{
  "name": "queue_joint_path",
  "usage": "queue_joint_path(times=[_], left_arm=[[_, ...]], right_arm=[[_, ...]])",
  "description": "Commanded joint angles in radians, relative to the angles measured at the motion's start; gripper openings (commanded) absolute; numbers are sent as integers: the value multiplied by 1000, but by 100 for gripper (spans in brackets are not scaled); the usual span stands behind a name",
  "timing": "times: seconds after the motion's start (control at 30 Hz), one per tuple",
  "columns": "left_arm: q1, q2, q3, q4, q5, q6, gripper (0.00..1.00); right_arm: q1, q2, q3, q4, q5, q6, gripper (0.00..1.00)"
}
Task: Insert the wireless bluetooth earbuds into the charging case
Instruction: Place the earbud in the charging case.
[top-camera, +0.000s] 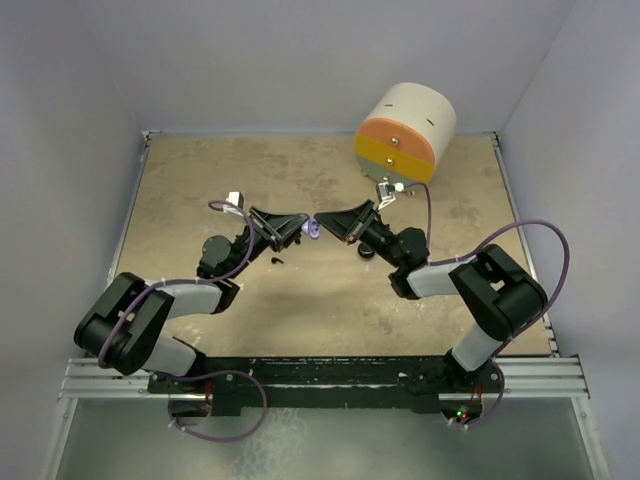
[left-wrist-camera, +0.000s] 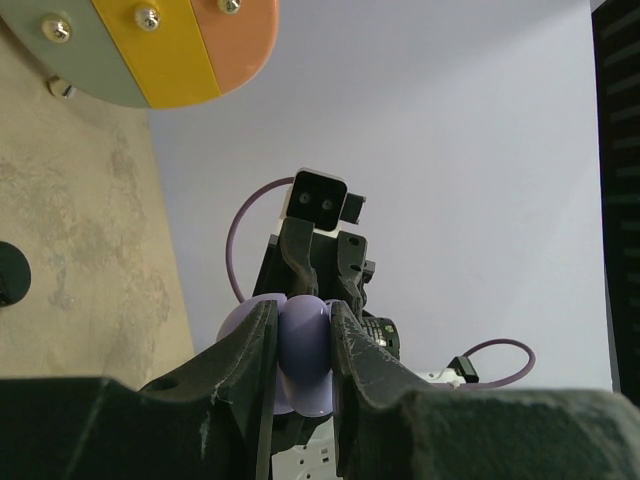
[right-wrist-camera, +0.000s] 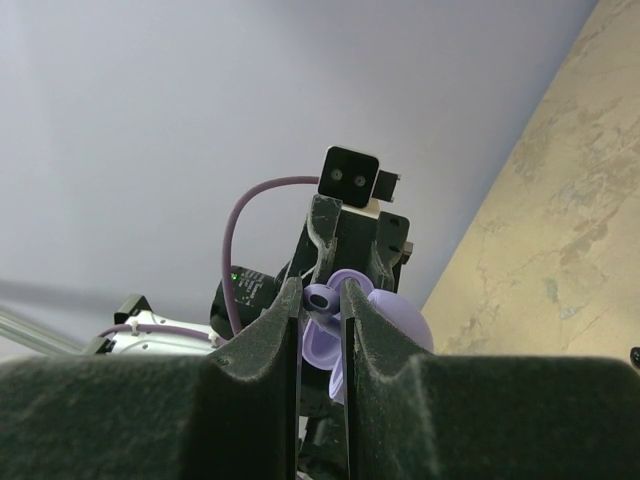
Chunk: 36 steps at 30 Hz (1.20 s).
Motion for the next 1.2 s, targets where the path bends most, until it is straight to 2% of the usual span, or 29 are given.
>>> queue_joint_path(times=[0.0, 0.33, 0.67, 1.17], left_arm=[[-8, -34, 7, 84, -9, -12, 0], [-8, -18, 47, 82, -17, -14, 0], [-8, -16, 51, 77, -23, -14, 0], [-8, -23, 68, 48, -26, -7, 0]], right_arm=[[-5, 3, 1, 36, 6, -1, 0], [-4, -27, -28, 23, 20, -7, 1], [-5, -75, -37, -25, 44, -37, 14], [-4, -143, -51, -100, 71, -70, 28]])
